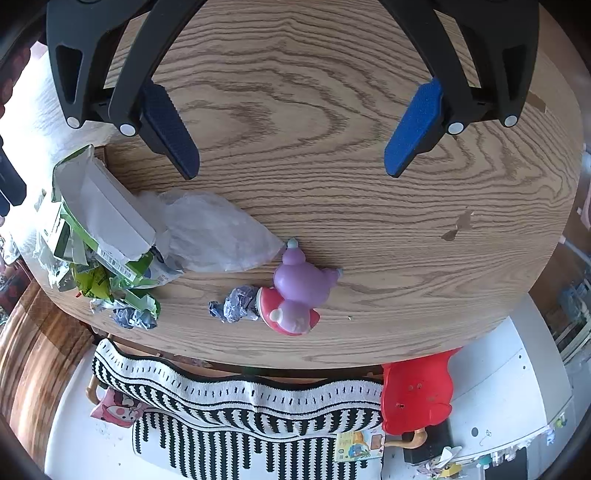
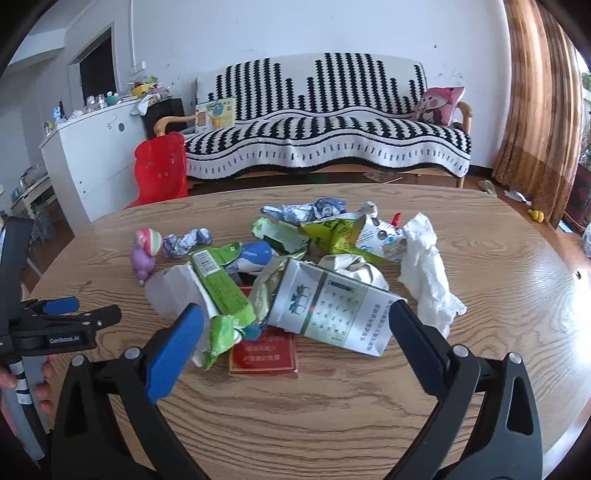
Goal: Collect trash
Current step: 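Grasp the purple toy with the left tool while the right tool grasps the green wrapper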
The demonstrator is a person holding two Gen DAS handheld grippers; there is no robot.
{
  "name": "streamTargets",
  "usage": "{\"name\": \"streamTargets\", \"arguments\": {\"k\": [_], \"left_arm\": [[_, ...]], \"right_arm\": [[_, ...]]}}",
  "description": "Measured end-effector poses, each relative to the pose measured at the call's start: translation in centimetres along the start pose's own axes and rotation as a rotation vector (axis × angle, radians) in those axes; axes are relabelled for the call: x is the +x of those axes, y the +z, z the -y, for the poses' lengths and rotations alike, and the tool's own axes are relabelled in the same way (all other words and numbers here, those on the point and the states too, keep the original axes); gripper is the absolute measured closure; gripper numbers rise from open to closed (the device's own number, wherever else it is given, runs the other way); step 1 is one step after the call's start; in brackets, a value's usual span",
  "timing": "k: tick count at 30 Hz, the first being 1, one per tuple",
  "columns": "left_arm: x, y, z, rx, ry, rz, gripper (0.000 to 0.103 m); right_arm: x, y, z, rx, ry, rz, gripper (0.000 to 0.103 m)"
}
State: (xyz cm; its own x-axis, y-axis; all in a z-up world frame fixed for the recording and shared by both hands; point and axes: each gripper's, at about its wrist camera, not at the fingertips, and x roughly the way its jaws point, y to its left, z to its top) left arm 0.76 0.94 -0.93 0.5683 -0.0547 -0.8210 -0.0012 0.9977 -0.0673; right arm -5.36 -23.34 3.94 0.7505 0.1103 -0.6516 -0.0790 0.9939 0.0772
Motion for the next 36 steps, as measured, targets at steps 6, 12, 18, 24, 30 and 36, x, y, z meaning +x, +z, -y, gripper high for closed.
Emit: {"name": "streamTargets", "arguments": {"k": [6, 12, 18, 24, 30, 36], "left_arm": [[0.0, 0.1, -0.2, 0.000, 0.004, 0.000, 0.006], [1.0, 3.5, -2.6, -0.026, 0.000, 0.055, 0.006], [4.8, 6.3, -3.1, 0.027, -0.023, 0.025, 0.006], [8.6, 8.4, -0.6, 0.152, 0.033, 0.016, 0.007], [8.6, 8.9, -1.5, 0.088, -0.018, 0.025, 0.055], [4.5, 8.0, -3.3, 0.003, -0.056, 0.124, 0.056]], "right_arm": [[-0.4, -0.1, -1.2, -0.015, 0.073, 0.021, 0.006], [1.6, 1.7, -4.0, -0.123, 0.116, 0.009, 0.006], [6.0, 3.0, -6.9, -0.219, 0.212, -0.102, 0.028], [9.1, 2.3, -7.8, -0.226, 0.259, -0.212, 0.055], [8.0, 1.9, -7.4, -0.199, 0.285, -0.170, 0.073], [4.1, 3.4, -4.5, -0.091, 0.295, -0.014, 0.074]]}}
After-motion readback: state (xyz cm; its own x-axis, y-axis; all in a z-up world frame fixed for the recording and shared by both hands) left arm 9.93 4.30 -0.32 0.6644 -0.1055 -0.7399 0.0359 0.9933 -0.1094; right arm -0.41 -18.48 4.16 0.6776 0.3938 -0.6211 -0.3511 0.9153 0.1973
